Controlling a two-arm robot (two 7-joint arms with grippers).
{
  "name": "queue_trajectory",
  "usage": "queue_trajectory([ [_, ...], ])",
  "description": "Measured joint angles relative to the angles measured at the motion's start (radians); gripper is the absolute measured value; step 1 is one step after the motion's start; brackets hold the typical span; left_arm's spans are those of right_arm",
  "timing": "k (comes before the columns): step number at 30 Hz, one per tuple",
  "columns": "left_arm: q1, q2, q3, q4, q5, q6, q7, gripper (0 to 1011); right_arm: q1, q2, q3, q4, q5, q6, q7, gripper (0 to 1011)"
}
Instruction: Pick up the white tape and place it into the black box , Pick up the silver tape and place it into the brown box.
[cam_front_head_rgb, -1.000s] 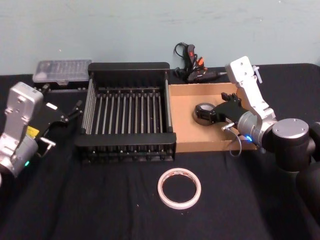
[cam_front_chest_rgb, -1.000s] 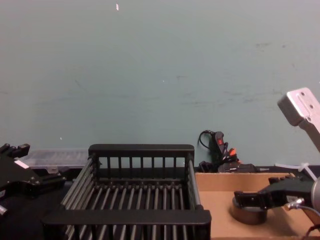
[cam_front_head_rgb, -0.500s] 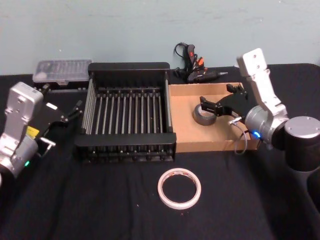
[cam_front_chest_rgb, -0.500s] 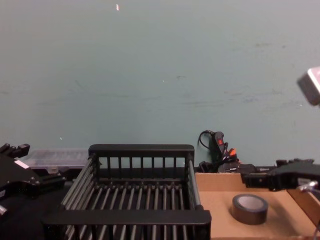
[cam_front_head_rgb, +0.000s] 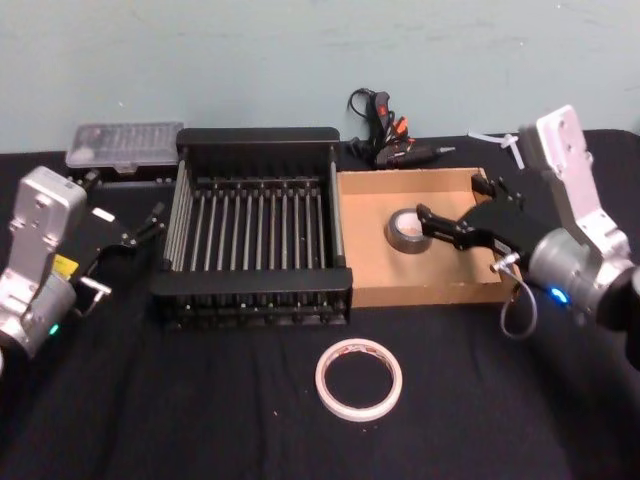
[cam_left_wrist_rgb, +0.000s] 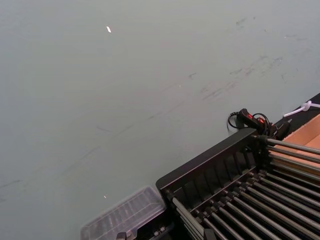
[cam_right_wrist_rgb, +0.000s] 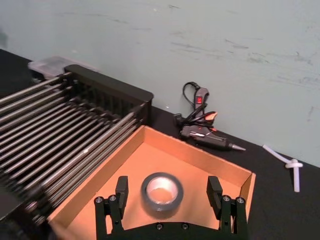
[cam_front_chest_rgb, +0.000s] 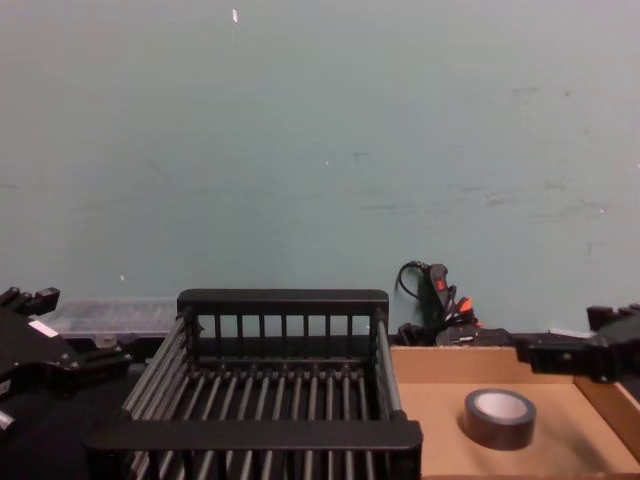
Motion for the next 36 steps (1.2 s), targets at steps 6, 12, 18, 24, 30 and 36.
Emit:
queue_trajectory([
  [6,0.0,0.0,0.0,0.0,0.0,0.0,0.0,1001,-0.082,0.048,0.012,-0.083,0.042,-0.006,0.031,1002],
  [12,0.0,0.0,0.0,0.0,0.0,0.0,0.0,1001,-0.139,0.08,0.01,-0.131,0.071,-0.005,0.054,1002],
  [18,0.0,0.0,0.0,0.0,0.0,0.0,0.0,1002,-0.195,0.109,-0.009,-0.167,0.098,0.002,0.07,1002],
  [24,0.0,0.0,0.0,0.0,0.0,0.0,0.0,1001,-0.235,0.132,-0.034,-0.189,0.11,0.009,0.075,1003],
  [30,0.0,0.0,0.0,0.0,0.0,0.0,0.0,1001,-0.258,0.148,-0.067,-0.193,0.111,0.005,0.076,1002],
  [36,0.0,0.0,0.0,0.0,0.0,0.0,0.0,1001,-0.264,0.158,-0.105,-0.181,0.098,-0.021,0.067,1002],
])
